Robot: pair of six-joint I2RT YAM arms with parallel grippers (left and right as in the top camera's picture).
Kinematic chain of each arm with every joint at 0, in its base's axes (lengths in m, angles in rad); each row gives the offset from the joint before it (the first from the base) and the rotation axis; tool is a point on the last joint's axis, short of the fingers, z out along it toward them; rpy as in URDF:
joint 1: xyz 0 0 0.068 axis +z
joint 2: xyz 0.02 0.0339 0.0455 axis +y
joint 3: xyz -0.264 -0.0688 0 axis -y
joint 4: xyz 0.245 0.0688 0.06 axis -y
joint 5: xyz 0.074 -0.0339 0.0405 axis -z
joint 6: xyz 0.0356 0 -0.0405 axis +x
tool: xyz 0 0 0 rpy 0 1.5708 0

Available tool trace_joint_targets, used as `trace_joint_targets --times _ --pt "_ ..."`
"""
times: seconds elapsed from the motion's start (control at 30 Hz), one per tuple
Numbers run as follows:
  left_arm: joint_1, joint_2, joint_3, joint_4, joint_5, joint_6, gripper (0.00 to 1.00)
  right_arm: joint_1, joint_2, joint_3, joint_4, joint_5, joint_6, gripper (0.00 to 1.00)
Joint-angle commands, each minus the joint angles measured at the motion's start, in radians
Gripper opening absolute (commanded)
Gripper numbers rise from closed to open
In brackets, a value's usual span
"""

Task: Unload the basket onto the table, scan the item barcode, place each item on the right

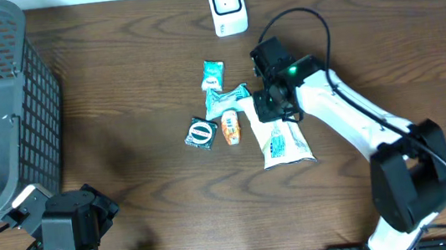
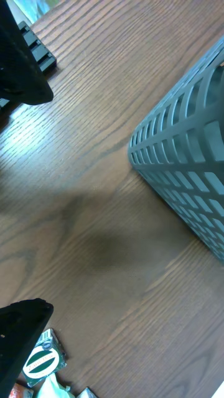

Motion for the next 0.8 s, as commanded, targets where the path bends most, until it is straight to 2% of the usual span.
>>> trace_joint_targets --times 0.0,0.13,0.3,0.47,0.67,0.77 --pt "0.007 -0.001 0.000 -0.002 -0.017 -0.013 0.98 0.003 0.077 -0.040 -0.002 0.105 0.022 0.11" --pt "0.007 -0.001 0.000 -0.002 -0.017 -0.013 0.98 0.003 0.137 -0.044 -0.007 0.105 0.022 0.13" --pt "0.007 -0.001 0.000 -0.002 -0.017 -0.013 0.98 0.005 0.143 -0.037 -0.028 0.104 0.021 0.09" --pt "0.007 -0.001 0.000 -0.002 -0.017 -0.013 0.98 -0.008 0.098 0.033 -0.140 0.112 0.017 0.10" --pt "0.007 -0.001 0.000 -0.002 -0.017 -0.013 0.98 -0.023 -0.002 0.079 -0.237 0.153 -0.024 0.25" --pt "0.007 -0.001 0.000 -0.002 -0.017 -0.013 0.98 -0.023 -0.019 0.079 -0.271 0.245 -0.024 0.27"
